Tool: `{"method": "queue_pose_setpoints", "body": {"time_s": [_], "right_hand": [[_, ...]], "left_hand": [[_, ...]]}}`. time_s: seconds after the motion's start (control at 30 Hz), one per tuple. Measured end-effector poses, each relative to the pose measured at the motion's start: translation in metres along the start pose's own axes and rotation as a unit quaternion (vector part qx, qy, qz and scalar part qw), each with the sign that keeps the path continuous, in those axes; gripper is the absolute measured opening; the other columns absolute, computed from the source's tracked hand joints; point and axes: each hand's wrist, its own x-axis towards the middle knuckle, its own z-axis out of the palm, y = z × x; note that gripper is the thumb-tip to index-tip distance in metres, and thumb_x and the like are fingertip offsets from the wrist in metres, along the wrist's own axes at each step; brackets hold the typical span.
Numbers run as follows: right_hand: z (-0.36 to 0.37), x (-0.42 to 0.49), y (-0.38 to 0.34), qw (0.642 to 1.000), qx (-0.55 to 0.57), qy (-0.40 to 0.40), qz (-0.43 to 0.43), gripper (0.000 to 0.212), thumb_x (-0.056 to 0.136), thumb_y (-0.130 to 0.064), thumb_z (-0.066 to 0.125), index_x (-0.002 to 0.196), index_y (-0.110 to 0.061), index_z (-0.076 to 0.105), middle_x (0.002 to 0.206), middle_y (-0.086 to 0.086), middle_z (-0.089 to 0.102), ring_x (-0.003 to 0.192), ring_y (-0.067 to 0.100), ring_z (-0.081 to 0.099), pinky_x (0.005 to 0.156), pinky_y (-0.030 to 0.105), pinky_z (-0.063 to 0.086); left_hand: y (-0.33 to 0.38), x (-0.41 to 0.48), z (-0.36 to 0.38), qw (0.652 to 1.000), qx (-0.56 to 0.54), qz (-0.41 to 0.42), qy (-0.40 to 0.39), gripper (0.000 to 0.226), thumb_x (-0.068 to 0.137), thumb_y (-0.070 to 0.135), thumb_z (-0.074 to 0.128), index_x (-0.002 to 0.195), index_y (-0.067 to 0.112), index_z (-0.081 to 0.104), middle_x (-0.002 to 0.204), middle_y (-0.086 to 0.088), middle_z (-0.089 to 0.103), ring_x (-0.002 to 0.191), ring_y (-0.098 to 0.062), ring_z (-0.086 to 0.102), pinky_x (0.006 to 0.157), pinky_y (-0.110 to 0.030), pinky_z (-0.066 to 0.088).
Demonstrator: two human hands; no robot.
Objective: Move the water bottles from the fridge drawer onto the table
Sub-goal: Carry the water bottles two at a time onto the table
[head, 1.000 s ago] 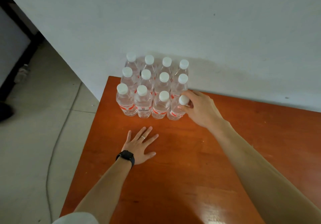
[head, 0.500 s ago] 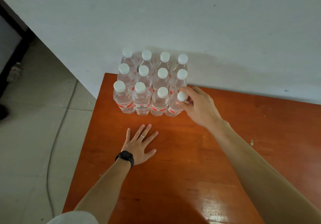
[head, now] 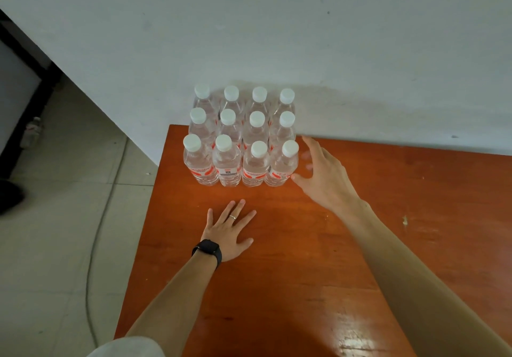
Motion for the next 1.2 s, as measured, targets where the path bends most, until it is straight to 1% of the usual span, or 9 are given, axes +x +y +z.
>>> {"method": "queue_pose_setpoints", "body": {"time_s": [0.13, 0.27, 0.37, 0.4, 0.53, 0.67, 0.83, 1.0, 1.2], "right_hand": [[-0.002, -0.028, 0.011, 0.999, 0.019, -0.009, 0.032, 0.074, 0.09, -0.035, 0.069, 0.151, -0.03, 0.027, 0.14, -0.004, 0.052, 0.117, 0.015, 0.06, 0.09, 0.033, 0.052], [-0.006, -0.08, 0.036, 0.998, 0.036, -0.002, 0.052, 0.053, 0.095, -0.04, 0.059, 0.144, -0.031, 0.041, 0.139, -0.007, 0.053, 0.122, 0.013, 0.056, 0.094, 0.029, 0.048], [-0.007, -0.138, 0.065, 0.993, 0.042, 0.022, 0.107, 0.041, 0.098, -0.041, 0.053, 0.138, -0.034, 0.051, 0.14, -0.01, 0.052, 0.13, 0.015, 0.048, 0.11, 0.039, 0.041], [-0.007, -0.16, 0.077, 0.99, 0.04, 0.034, 0.132, 0.039, 0.099, -0.041, 0.052, 0.136, -0.033, 0.053, 0.141, -0.01, 0.052, 0.133, 0.016, 0.046, 0.113, 0.039, 0.037], [-0.013, -0.261, 0.128, 0.965, 0.034, 0.095, 0.241, 0.035, 0.098, -0.04, 0.052, 0.133, -0.034, 0.058, 0.144, -0.013, 0.05, 0.139, 0.017, 0.035, 0.112, 0.034, 0.033], [-0.031, -0.383, 0.177, 0.916, 0.038, 0.186, 0.355, 0.032, 0.099, -0.036, 0.054, 0.13, -0.034, 0.061, 0.145, -0.009, 0.051, 0.142, 0.023, 0.035, 0.116, 0.038, 0.029], [-0.058, -0.567, 0.217, 0.822, 0.03, 0.298, 0.485, 0.036, 0.098, -0.045, 0.051, 0.133, -0.038, 0.057, 0.148, -0.011, 0.048, 0.144, 0.019, 0.03, 0.117, 0.036, 0.027], [-0.069, -0.744, 0.237, 0.736, 0.024, 0.385, 0.556, 0.039, 0.097, -0.042, 0.054, 0.135, -0.035, 0.057, 0.146, -0.009, 0.051, 0.143, 0.019, 0.033, 0.116, 0.034, 0.026], [-0.082, -0.918, 0.25, 0.645, -0.028, 0.458, 0.611, 0.039, 0.095, -0.043, 0.054, 0.132, -0.031, 0.06, 0.142, -0.008, 0.055, 0.141, 0.019, 0.035, 0.116, 0.034, 0.025]], "left_hand": [[0.009, -0.003, -0.012, 1.0, -0.006, -0.006, -0.013, 0.074, 0.097, 0.065, 0.034, 0.157, 0.046, -0.007, 0.165, 0.004, -0.023, 0.154, -0.024, -0.015, 0.12, -0.063, 0.003], [0.034, -0.006, -0.03, 0.999, -0.031, -0.004, -0.011, 0.071, 0.1, 0.056, 0.042, 0.159, 0.038, 0.008, 0.169, -0.001, -0.006, 0.155, -0.027, -0.002, 0.122, -0.056, 0.009], [0.069, -0.006, -0.042, 0.998, -0.034, 0.058, -0.01, 0.061, 0.101, 0.051, 0.042, 0.156, 0.044, 0.018, 0.168, 0.001, 0.006, 0.155, -0.024, 0.003, 0.123, -0.055, 0.009], [0.086, -0.006, -0.047, 0.996, -0.029, 0.082, -0.008, 0.058, 0.102, 0.05, 0.042, 0.156, 0.044, 0.021, 0.168, 0.001, 0.009, 0.155, -0.023, 0.004, 0.123, -0.055, 0.009], [0.181, -0.006, -0.063, 0.985, -0.002, 0.171, -0.001, 0.052, 0.102, 0.051, 0.038, 0.153, 0.044, 0.031, 0.165, 0.004, 0.021, 0.154, -0.021, 0.008, 0.124, -0.053, 0.009], [0.32, -0.032, -0.07, 0.953, 0.054, 0.298, 0.022, 0.05, 0.102, 0.052, 0.037, 0.151, 0.044, 0.034, 0.163, 0.005, 0.027, 0.153, -0.02, 0.013, 0.123, -0.049, 0.014], [0.514, -0.127, -0.044, 0.882, 0.084, 0.459, 0.068, 0.051, 0.1, 0.054, 0.042, 0.15, 0.046, 0.034, 0.161, 0.005, 0.031, 0.152, -0.021, 0.017, 0.122, -0.047, 0.017], [0.672, -0.253, 0.005, 0.795, 0.087, 0.593, 0.091, 0.051, 0.099, 0.052, 0.046, 0.149, 0.044, 0.038, 0.158, 0.002, 0.037, 0.149, -0.022, 0.024, 0.119, -0.043, 0.024], [0.807, -0.385, 0.059, 0.72, 0.077, 0.686, 0.072, 0.052, 0.1, 0.054, 0.044, 0.15, 0.044, 0.035, 0.16, 0.005, 0.034, 0.15, -0.018, 0.021, 0.123, -0.04, 0.018]]}}
